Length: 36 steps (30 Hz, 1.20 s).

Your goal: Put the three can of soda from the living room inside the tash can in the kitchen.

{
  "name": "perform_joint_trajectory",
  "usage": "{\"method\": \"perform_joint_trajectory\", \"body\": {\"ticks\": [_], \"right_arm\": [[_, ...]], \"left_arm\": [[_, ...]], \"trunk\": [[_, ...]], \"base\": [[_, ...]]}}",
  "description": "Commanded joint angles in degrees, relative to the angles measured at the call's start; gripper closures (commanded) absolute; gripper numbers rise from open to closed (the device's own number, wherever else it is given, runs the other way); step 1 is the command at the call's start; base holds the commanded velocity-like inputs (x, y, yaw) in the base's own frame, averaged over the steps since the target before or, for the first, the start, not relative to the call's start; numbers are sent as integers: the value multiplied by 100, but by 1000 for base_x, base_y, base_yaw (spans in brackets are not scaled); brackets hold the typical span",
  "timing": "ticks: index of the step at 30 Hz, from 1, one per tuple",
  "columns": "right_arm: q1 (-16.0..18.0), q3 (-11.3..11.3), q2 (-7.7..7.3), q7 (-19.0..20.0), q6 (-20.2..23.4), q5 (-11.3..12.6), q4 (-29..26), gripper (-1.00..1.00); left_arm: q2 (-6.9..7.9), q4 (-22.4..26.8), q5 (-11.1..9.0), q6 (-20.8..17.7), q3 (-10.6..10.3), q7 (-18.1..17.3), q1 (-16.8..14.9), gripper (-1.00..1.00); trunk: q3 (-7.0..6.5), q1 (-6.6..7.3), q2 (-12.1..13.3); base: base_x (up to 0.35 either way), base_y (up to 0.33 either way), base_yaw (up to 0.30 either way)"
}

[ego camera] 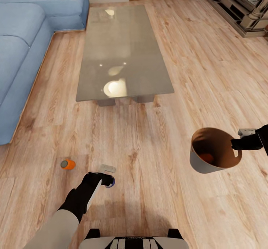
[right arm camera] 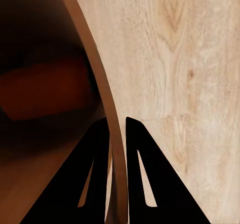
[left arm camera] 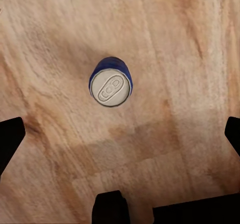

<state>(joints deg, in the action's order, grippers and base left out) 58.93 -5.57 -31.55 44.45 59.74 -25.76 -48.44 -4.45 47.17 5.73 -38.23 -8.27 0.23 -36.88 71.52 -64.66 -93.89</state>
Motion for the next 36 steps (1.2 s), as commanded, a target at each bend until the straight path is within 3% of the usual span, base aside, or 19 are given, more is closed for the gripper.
{"method": "perform_joint_trajectory", "body": {"ticks": [1,11,17,20,25,36], "right_arm": [[4,3,0,20,26,54,1,100],[12,38,-77,20,26,54,8,100],[13,40,-96,20,26,55,11,100],[14,42,-84,20,26,54,37,100],[132,47,-60,20,26,55,54,100],[319,49,-97,20,26,52,70,100]], "left_arm": [[6,169,2,-1,1,-3,7,-100],[-36,484,-5,-128,8,-86,-70,-100],[-150,572,-28,-1275,37,-101,-641,-100],[-153,535,-34,-1554,104,-227,-770,-100],[-152,521,-22,-1586,227,-362,-823,-100],[-150,521,-20,-1583,285,-354,-830,-100]], "trunk": [[27,-22,-42],[296,-241,-443],[458,-373,-683],[538,-439,-804],[673,-549,-1004],[968,-791,-1445]], "base": [[0,0,0],[0,0,0],[0,0,0],[0,0,0],[0,0,0],[0,0,0]]}}
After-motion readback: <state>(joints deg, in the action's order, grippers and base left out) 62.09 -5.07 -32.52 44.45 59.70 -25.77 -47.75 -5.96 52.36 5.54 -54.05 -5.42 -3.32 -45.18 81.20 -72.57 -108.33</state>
